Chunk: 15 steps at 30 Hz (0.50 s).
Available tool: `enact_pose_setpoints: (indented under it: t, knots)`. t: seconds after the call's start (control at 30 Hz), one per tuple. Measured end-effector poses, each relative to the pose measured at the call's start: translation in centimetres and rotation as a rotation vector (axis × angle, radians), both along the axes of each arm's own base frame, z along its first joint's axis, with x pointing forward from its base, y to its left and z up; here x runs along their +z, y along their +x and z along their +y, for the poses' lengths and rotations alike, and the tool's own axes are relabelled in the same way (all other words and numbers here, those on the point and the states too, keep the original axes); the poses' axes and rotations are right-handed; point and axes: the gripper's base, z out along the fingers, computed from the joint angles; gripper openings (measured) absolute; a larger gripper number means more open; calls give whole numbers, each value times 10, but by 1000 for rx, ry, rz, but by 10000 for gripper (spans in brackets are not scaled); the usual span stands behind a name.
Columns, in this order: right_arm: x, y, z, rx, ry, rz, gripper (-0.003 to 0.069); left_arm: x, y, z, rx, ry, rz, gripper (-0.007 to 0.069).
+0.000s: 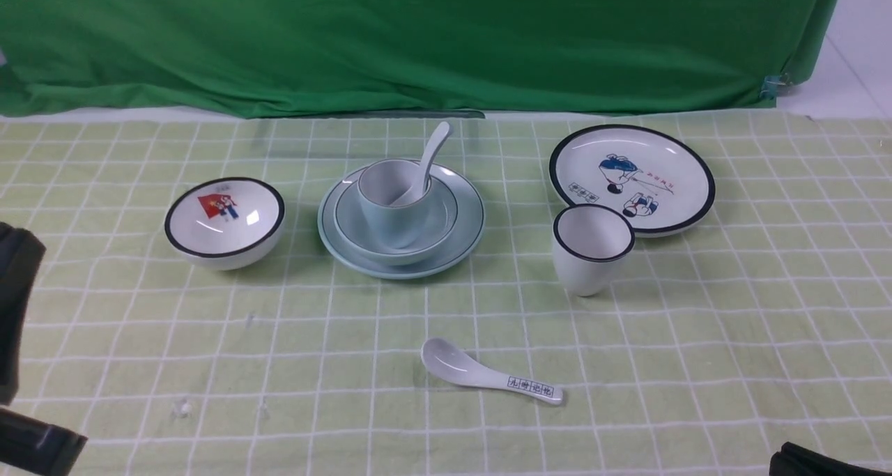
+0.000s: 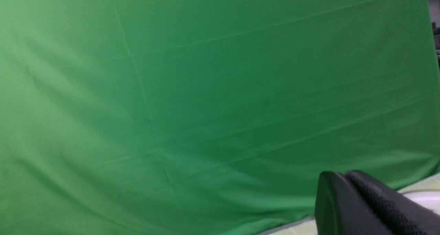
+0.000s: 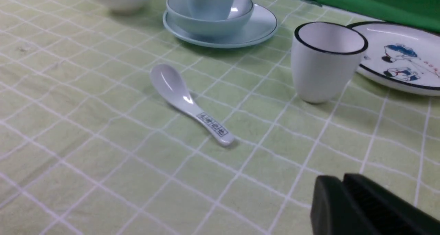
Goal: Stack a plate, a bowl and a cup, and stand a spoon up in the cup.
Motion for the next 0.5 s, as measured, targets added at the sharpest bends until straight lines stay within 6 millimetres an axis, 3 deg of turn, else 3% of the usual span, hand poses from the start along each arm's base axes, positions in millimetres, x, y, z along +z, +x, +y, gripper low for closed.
enact_pose_setpoints:
  t: [0.3,0.5]
  knots:
    - [24,-20,-30,-260,135,-308,110,-21,3,-4,-38,60,210,-35]
    - [23,-20,-40,-433,109,-318,130,-31,3,-6,-58,104,315,-31]
